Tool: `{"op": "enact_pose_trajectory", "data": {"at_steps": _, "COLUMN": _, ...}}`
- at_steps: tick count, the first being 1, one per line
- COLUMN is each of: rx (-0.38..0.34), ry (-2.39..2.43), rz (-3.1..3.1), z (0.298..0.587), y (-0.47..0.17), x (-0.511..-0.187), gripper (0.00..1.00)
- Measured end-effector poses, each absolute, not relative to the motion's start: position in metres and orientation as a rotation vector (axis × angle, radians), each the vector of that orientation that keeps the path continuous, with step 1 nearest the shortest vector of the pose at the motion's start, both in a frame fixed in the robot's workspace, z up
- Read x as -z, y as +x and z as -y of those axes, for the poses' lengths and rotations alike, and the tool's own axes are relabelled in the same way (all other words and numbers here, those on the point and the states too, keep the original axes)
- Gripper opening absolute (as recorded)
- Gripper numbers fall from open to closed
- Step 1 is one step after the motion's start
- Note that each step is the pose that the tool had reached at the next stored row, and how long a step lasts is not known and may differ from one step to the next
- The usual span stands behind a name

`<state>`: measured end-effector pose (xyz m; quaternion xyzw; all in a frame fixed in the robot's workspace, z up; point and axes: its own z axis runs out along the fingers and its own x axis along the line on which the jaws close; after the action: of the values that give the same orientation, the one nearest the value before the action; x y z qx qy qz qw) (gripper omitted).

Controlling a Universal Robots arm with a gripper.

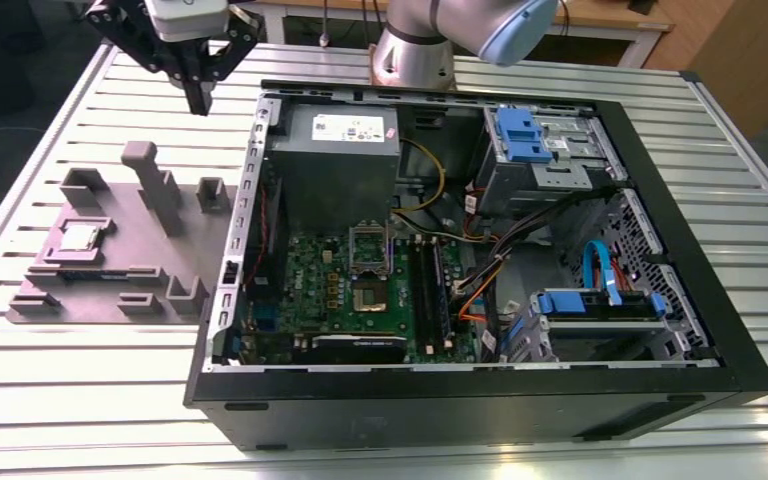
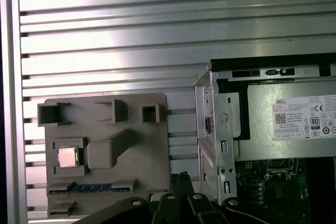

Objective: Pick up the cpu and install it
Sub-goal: 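Reach for the cpu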

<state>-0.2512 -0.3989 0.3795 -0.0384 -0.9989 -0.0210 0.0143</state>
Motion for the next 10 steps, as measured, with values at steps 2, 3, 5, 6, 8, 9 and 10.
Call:
{"op": "enact_pose_trajectory", "data": {"at_steps": 2, "rx": 0.065, "ry": -0.120, "rz": 3.110, "z": 0.3988, "y": -0.2521, "x": -0.3793, "gripper": 0.10}}
{"op": "enact_pose_trajectory", "data": {"at_steps": 3, "rx": 0.065, "ry": -0.120, "rz": 3.110, "z": 0.3989, "y": -0.2526, "x": -0.3793, "gripper": 0.10}}
{"op": "enact_pose_trajectory", "data": {"at_steps": 5, "rx": 0.065, "ry": -0.120, "rz": 3.110, "z": 0.3989, "y": -0.2534, "x": -0.3792, "gripper": 0.10}}
{"op": "enact_pose_trajectory", "data": {"at_steps": 6, "rx": 0.065, "ry": -0.120, "rz": 3.110, "z": 0.3989, "y": -0.2536, "x": -0.3792, "gripper": 0.10}}
{"op": "enact_pose_trajectory", "data": {"at_steps": 8, "rx": 0.065, "ry": -0.120, "rz": 3.110, "z": 0.3989, "y": -0.2556, "x": -0.3786, "gripper": 0.10}}
{"op": "enact_pose_trajectory", "data": {"at_steps": 9, "rx": 0.065, "ry": -0.120, "rz": 3.110, "z": 0.3989, "y": -0.2557, "x": -0.3786, "gripper": 0.10}}
{"op": "enact_pose_trajectory", "data": {"at_steps": 10, "rx": 0.065, "ry": -0.120, "rz": 3.110, "z": 0.3989, "y": -0.2557, "x": -0.3786, "gripper": 0.10}}
